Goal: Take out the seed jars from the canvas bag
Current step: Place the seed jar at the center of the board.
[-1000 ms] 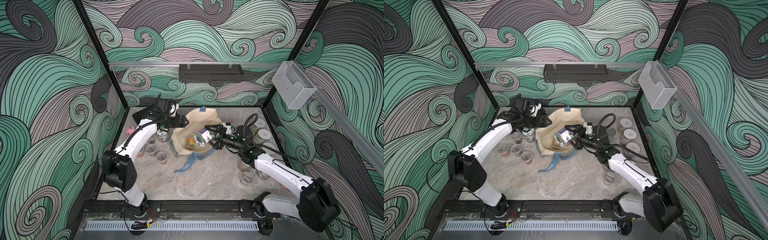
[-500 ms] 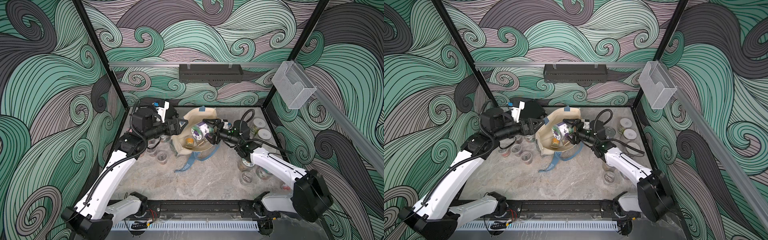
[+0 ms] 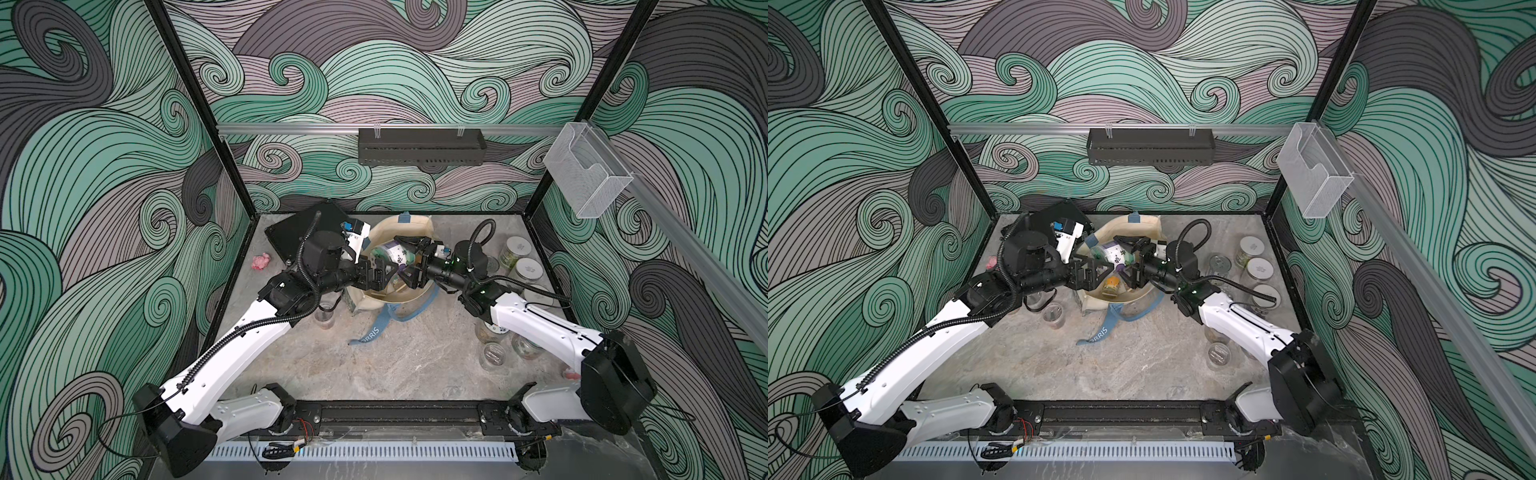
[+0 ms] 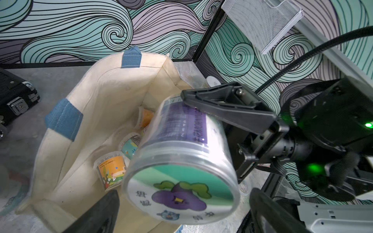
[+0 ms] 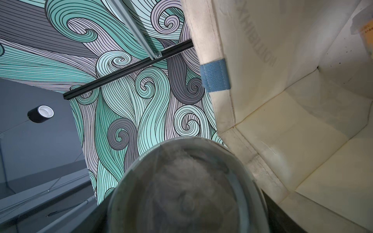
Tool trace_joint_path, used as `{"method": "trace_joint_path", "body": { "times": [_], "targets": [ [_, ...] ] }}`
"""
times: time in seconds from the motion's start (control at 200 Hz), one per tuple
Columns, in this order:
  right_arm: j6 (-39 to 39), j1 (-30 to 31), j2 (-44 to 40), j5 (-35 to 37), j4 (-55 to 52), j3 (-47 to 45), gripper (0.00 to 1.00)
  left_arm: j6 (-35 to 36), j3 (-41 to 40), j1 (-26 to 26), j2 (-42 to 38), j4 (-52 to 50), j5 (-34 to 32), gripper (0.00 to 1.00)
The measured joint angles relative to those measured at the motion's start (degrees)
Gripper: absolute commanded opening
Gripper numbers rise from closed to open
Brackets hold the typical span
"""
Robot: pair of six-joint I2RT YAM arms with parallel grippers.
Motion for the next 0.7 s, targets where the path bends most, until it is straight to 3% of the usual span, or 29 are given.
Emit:
{"method": "trace_joint_path", "body": {
  "times": [0.305, 0.45, 0.58, 0.7],
  "targets": [
    [1.4, 0.3, 0.0, 1.1, 1.0, 0.3, 0.69, 0.4, -0.3, -1.3, 1.6, 2.9, -0.7, 0.98],
    [1.9, 0.6, 0.0, 1.1, 2.1, 0.5, 0.69, 0.1, -0.3, -1.5, 2.6, 4.3, 0.6, 0.94],
    [2.4, 0.6, 0.0, 1.1, 2.5, 0.5, 0.7, -0.5, -0.3, -1.4, 3.3, 5.0, 0.9, 0.86],
    [2.9, 0.5, 0.0, 1.1, 2.7, 0.5, 0.7, -1.0, -0.3, -1.2, 3.4, 5.1, 0.9, 0.71]
  ]
}}
